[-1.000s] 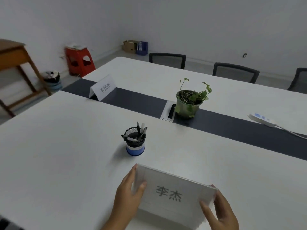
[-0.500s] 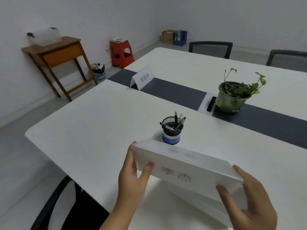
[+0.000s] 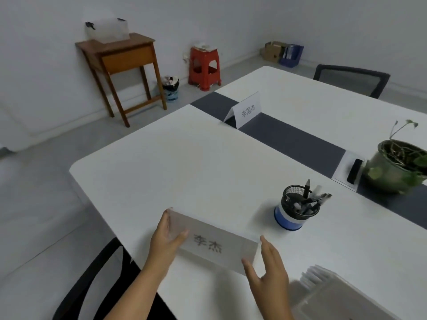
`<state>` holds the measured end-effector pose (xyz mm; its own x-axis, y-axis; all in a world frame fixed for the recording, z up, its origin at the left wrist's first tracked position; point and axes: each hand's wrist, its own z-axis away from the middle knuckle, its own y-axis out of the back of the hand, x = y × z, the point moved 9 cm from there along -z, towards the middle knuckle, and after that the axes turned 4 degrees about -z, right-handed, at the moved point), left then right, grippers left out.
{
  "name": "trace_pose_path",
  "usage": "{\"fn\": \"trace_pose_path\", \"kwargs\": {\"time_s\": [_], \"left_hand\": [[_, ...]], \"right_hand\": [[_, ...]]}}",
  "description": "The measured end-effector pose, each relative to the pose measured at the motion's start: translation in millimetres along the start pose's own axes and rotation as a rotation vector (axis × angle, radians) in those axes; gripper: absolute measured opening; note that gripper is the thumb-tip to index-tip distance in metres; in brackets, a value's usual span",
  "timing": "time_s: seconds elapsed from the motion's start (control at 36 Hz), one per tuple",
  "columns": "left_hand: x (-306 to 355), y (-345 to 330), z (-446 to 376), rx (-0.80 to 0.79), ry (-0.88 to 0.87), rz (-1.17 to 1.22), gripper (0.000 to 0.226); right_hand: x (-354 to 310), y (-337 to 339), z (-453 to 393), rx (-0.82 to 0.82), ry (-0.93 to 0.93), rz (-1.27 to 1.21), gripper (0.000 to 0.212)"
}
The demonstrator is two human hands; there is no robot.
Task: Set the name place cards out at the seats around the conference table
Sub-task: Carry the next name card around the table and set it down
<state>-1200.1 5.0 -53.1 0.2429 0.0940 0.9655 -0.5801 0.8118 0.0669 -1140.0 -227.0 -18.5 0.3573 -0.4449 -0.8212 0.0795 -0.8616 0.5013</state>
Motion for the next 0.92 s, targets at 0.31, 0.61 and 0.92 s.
{"fn": "trace_pose_path", "kwargs": {"time_s": [0.31, 0.61, 0.92], "left_hand": [[-30.1, -7.8, -43.1, 0.003, 0.0, -0.487, 0.071], [-29.9, -19.1, -66.4, 0.059, -0.056, -0.623, 0.079], [-18.6, -49.3, -113.8, 0.018, -0.109, -0.628, 0.079]], "right_hand": [[62.0, -32.8, 13.3, -0.042, -0.308, 0.0, 0.076], [74.0, -51.1, -14.3, 0.011, -0.379, -0.104, 0.056], [96.6, -56.8, -62.6, 0.106, -0.532, -0.191, 0.093]]}}
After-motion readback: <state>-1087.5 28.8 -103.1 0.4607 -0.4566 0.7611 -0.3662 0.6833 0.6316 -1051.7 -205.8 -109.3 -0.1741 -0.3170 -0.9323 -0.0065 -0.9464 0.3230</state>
